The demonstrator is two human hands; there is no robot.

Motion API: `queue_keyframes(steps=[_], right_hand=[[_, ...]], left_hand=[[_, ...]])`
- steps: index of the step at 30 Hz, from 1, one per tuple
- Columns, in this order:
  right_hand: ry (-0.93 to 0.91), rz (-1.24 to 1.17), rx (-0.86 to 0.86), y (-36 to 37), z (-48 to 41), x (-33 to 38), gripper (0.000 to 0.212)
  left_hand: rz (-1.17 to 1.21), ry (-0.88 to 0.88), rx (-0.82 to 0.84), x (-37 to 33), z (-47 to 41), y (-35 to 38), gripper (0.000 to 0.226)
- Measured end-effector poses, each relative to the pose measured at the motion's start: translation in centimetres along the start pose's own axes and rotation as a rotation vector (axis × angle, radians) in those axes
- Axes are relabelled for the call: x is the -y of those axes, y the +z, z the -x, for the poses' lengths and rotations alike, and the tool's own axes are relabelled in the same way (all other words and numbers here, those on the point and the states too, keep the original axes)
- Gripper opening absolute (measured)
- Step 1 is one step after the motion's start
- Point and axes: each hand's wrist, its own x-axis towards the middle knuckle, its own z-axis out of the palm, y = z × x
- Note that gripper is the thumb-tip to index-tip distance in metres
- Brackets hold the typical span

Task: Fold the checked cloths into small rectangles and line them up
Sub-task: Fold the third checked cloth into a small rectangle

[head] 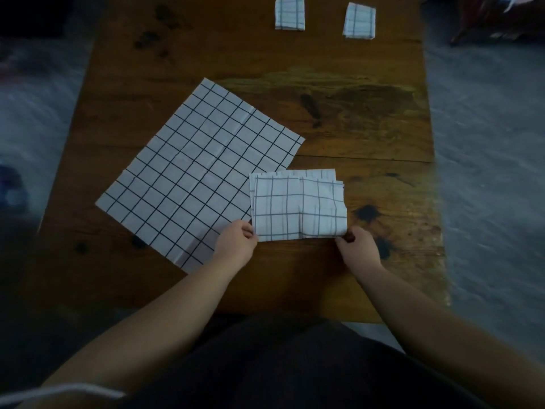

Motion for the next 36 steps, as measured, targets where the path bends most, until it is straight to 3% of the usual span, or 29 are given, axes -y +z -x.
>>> queue_keyframes(steps=[4,8,14,19,22,24,27,31,36], right_hand=[[-0.007,-0.101,-0.01,-0.1,-0.3,0.5,0.012],[-0.017,-0.045,-0.001,-0.2,-0.2,0.8,0.046],[-0.058,0.051,0.019,-1.0,-0.5,-0.1,0.023],[-0.061,0.209,0.068,-1.0,-0.2,-0.2,0.034],[-0.094,0.115,-0.007,-0.7,0.5,-0.2,0.027],[-0.138,0.04,-0.073,-0.6,1.6,0.2,0.02],[-0.356,0.194,-0.101,-0.2,3.0,0.4,0.026],[-0.722,0.546,0.035,1.5,4.6,-0.1,0.049],[-0.786,0.771,0.145,4.6,5.0,-1.1,0.066]], left_hand=[[0.113,-0.108,-0.013,-0.4,-0.8,0.0,0.016],[0.086,-0.111,-0.006,-0.8,-0.9,0.0,0.009],[0.074,-0.133,-0.045,-0.4,-0.9,-0.5,0.005],[-0.016,-0.088,-0.047,0.7,-0.6,-0.6,0.005],[-0.009,-0.035,-0.066,1.0,0.1,-0.5,0.008],[-0.061,0.029,-0.108,0.8,1.1,-0.6,0.017],[-0.296,0.301,-0.178,0.4,2.8,-0.7,0.028],[-0.502,0.669,0.0,0.1,4.5,1.1,0.046],[-0.755,0.691,0.136,0.8,4.9,4.5,0.07]])
